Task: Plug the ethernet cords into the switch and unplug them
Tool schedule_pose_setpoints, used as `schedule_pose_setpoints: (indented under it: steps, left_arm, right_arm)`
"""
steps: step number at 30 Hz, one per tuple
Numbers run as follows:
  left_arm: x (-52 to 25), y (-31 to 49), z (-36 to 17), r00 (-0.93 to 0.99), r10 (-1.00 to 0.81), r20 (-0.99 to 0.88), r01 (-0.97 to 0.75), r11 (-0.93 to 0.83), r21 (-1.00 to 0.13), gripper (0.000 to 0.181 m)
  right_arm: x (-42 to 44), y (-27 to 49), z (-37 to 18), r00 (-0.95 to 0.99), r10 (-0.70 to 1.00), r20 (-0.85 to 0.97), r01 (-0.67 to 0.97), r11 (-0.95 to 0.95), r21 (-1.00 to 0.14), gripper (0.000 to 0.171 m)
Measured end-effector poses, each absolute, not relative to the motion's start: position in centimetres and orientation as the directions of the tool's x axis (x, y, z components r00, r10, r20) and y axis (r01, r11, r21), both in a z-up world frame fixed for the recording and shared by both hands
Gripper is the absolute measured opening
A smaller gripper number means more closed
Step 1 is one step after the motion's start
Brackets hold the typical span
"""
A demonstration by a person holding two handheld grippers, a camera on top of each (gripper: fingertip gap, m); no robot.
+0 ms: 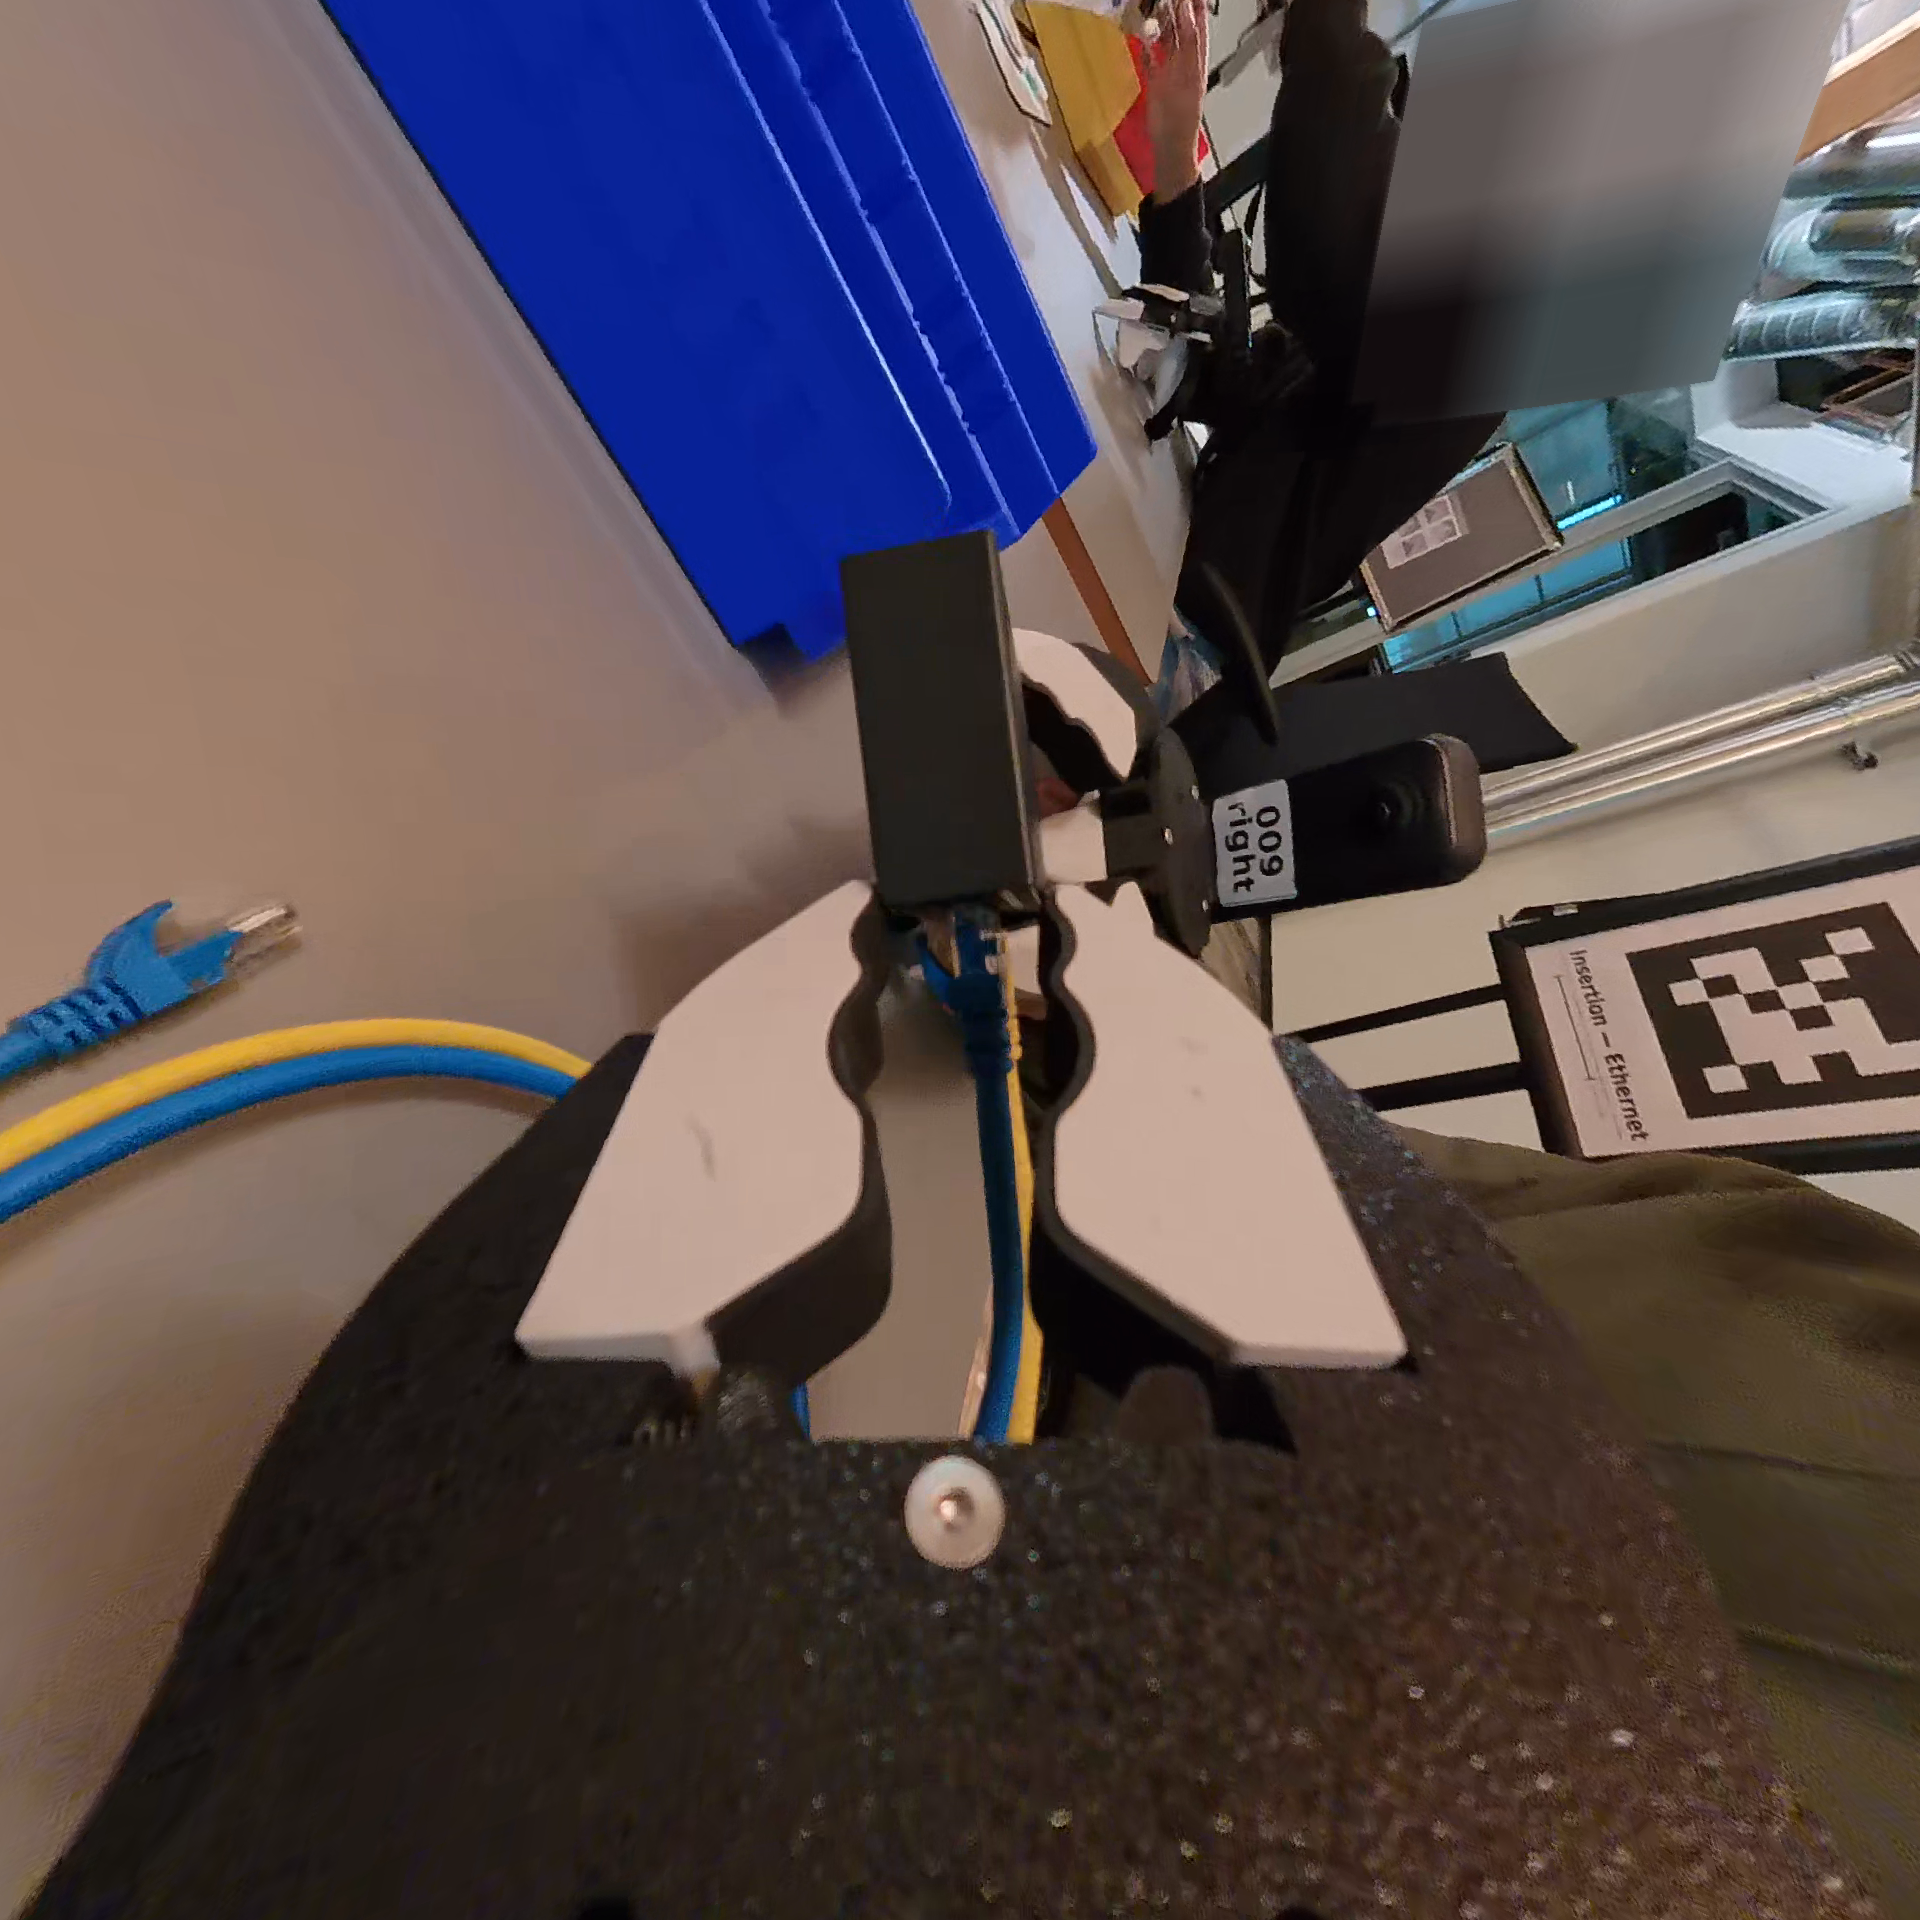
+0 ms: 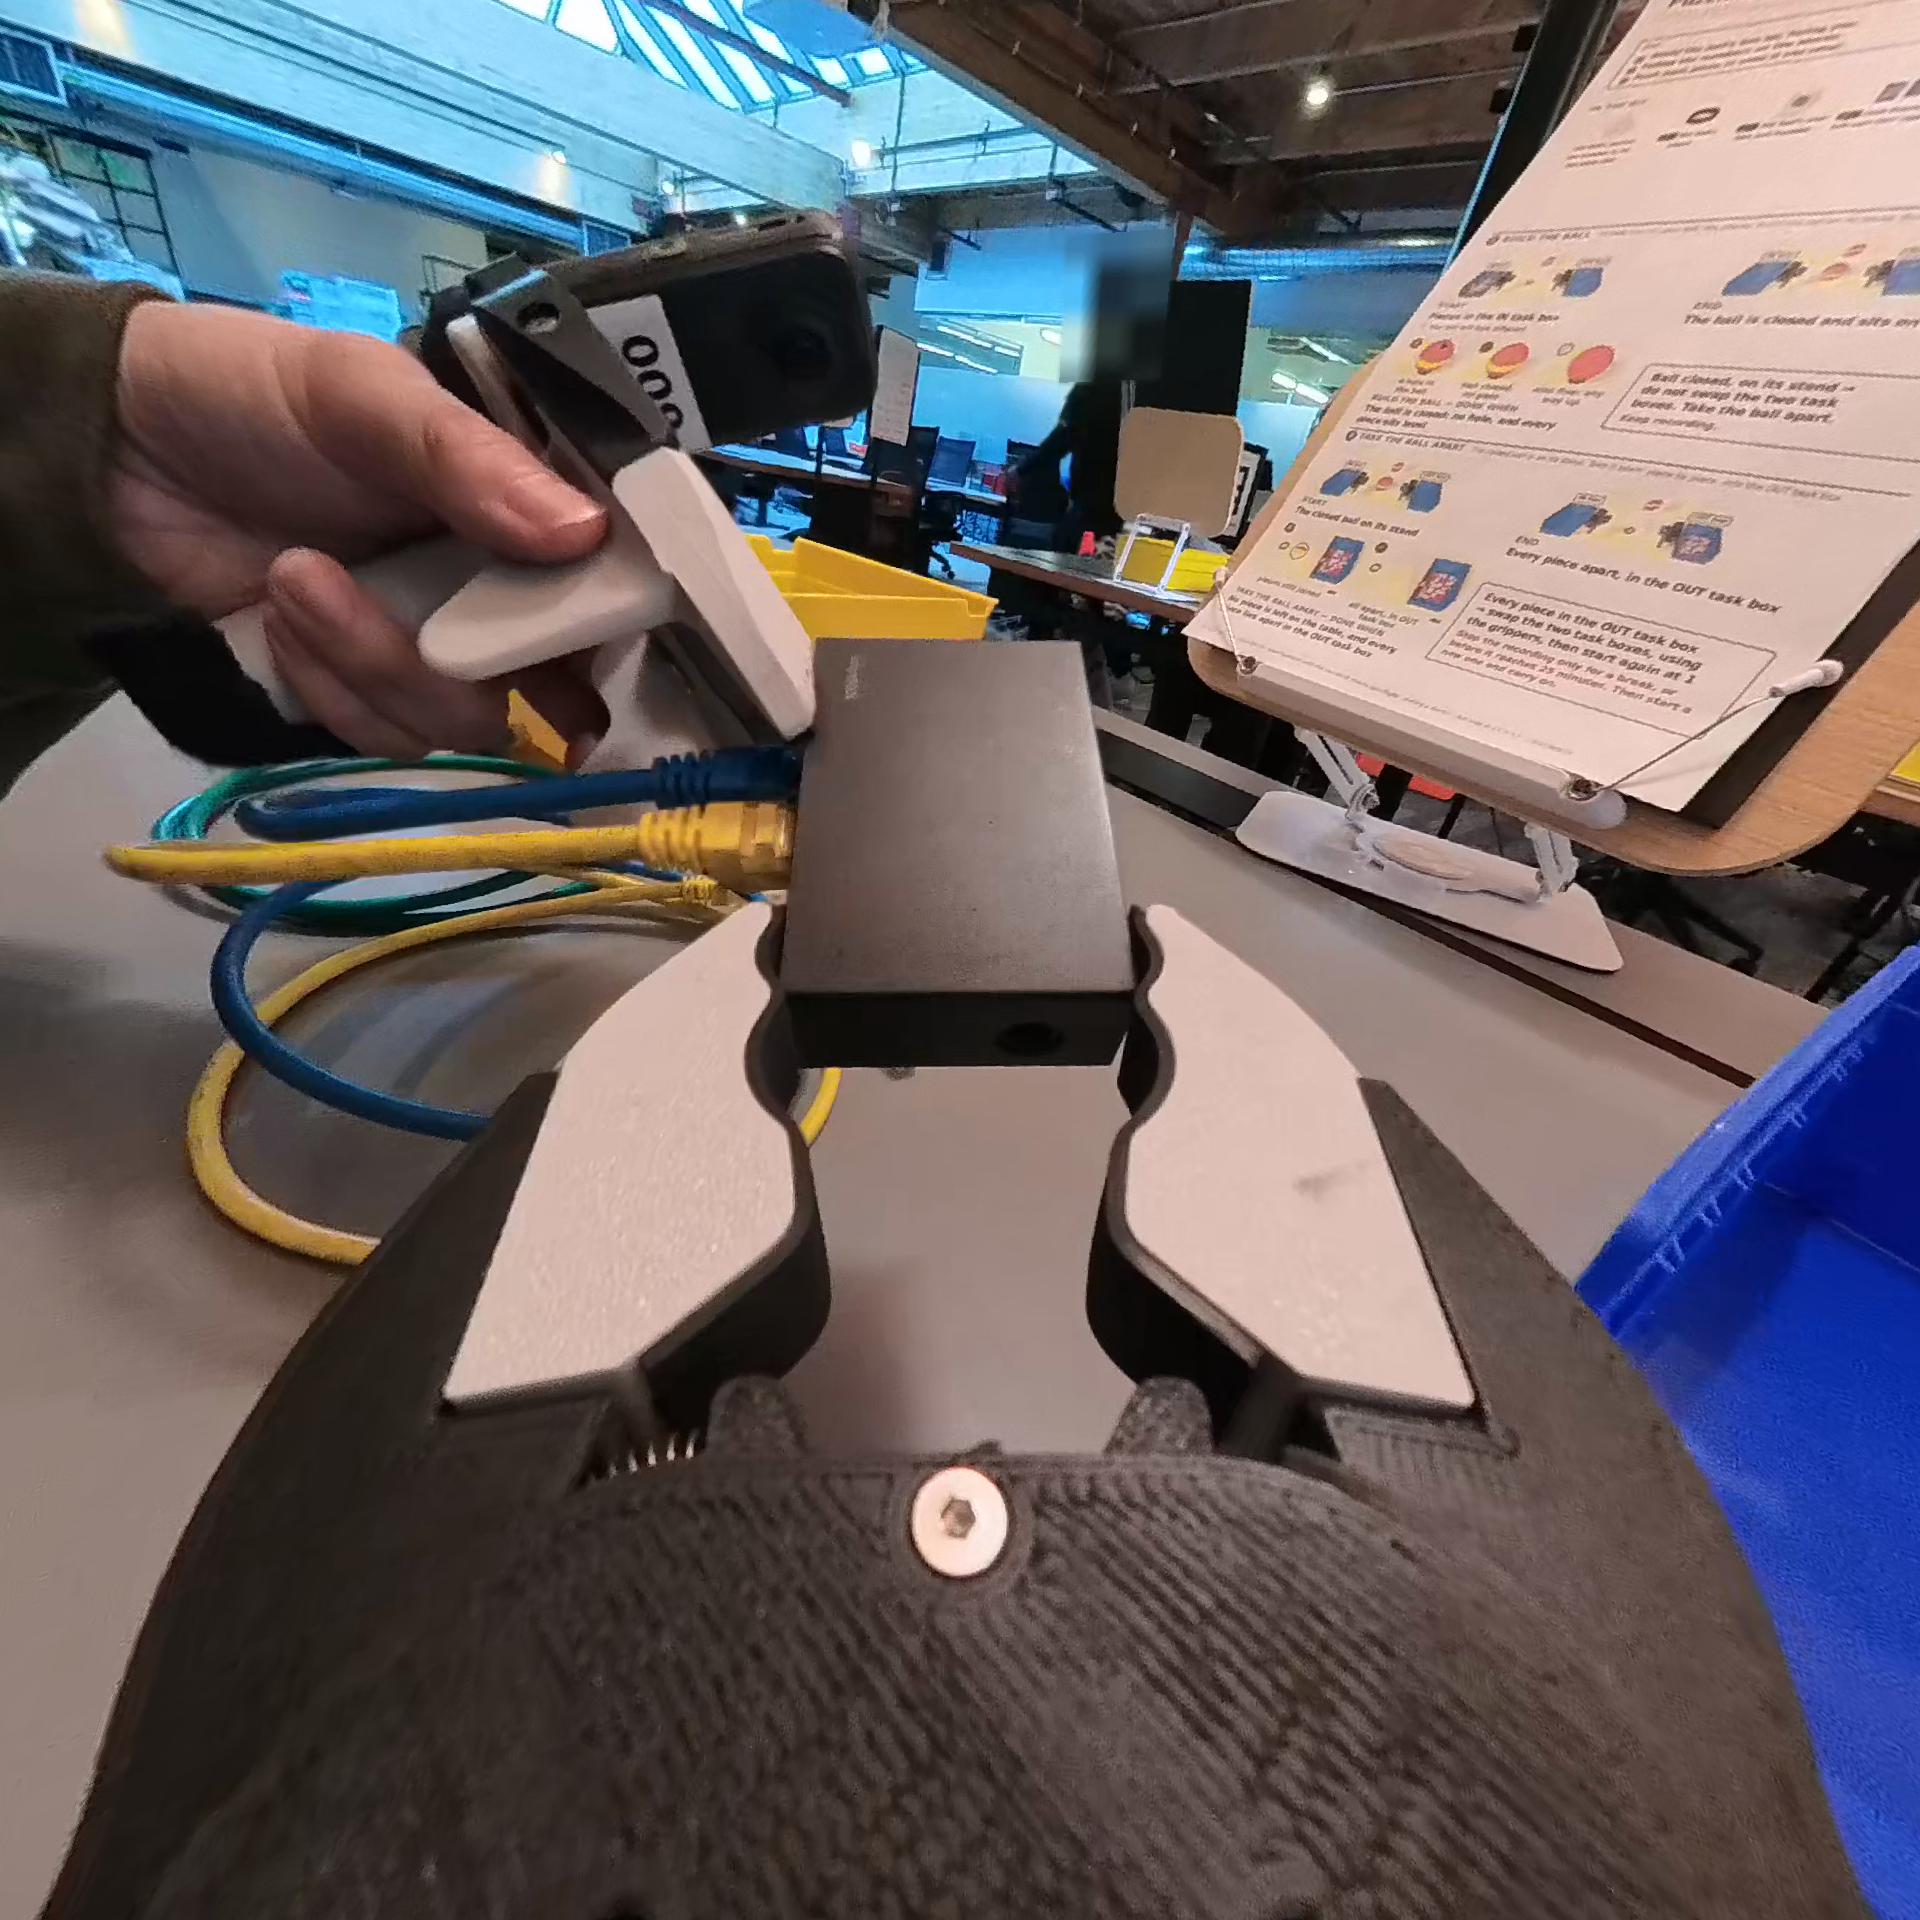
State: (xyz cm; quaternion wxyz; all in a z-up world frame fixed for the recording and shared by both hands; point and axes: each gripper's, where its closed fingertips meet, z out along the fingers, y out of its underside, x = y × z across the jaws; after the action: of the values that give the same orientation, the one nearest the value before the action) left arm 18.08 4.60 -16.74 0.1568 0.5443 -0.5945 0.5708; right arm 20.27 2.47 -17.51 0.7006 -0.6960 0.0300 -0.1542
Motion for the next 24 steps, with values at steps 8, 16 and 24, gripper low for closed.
schedule_pose_setpoints:
  steps: [8, 16, 24]
  left_arm:
    - [16.9, 4.4, -16.1, -0.373, -0.454, 0.809, -0.877, -0.114, -0.467, 0.015]
    - [17.5, 3.9, -16.0, -0.426, -0.51, 0.747, -0.838, -0.089, -0.539, 0.041]
    - [18.9, 4.3, -16.7, -0.317, -0.515, 0.797, -0.864, -0.189, -0.466, 0.031]
  right_arm:
    - [19.3, 2.1, -17.1, 0.959, -0.217, 0.183, 0.193, 0.026, -0.981, 0.061]
    - [19.9, 1.9, -17.3, 0.966, -0.23, 0.115, 0.121, 0.013, -0.993, 0.061]
    - [19.5, 2.1, -17.1, 0.977, -0.204, 0.056, 0.067, 0.045, -0.997, 0.061]
